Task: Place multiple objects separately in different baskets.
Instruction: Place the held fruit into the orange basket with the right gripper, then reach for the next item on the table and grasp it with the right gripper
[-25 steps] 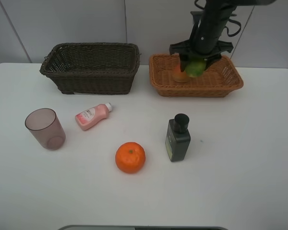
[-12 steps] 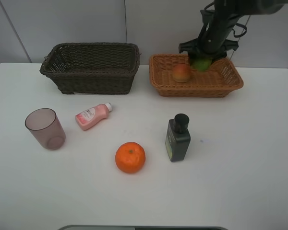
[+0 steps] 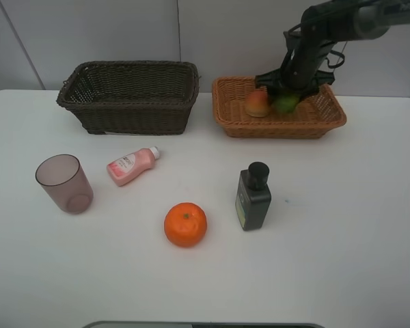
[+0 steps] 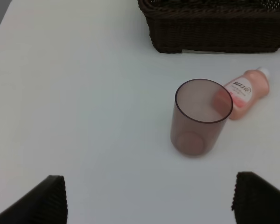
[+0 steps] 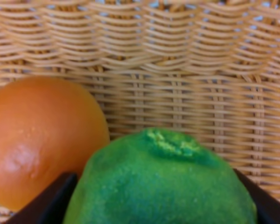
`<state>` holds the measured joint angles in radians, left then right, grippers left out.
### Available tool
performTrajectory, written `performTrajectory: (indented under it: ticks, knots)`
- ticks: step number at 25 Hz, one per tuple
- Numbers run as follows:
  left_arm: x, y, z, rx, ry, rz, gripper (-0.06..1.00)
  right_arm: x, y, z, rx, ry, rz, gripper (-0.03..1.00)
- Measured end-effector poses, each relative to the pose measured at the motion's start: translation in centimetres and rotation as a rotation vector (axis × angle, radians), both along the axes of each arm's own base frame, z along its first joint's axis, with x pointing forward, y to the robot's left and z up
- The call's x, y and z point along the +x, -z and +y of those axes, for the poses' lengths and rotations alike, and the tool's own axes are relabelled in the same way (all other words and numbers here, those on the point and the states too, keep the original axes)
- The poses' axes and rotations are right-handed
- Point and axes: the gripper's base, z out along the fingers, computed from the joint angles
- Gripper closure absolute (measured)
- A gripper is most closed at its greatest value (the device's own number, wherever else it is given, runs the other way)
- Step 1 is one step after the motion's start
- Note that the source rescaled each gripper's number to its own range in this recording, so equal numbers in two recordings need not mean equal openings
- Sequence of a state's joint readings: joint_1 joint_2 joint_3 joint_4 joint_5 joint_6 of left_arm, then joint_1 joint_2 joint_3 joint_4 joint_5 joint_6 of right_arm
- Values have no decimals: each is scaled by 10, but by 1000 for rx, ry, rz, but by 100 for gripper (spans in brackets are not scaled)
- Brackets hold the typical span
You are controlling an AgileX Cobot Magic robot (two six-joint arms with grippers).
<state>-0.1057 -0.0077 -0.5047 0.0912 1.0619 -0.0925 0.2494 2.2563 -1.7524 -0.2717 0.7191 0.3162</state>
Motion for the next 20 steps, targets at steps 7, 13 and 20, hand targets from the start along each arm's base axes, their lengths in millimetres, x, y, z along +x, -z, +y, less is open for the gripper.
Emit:
performTrajectory:
  ticks: [7, 13, 20]
  knots:
    - [0, 0, 0, 0, 0, 0, 2, 1, 3, -1, 3, 41, -9, 10]
    - [0, 0, 0, 0, 0, 0, 2, 1, 5, -1, 4, 45, -7, -2]
    - [0, 0, 0, 0, 0, 0, 2, -1, -7, -2, 2, 52, -8, -3]
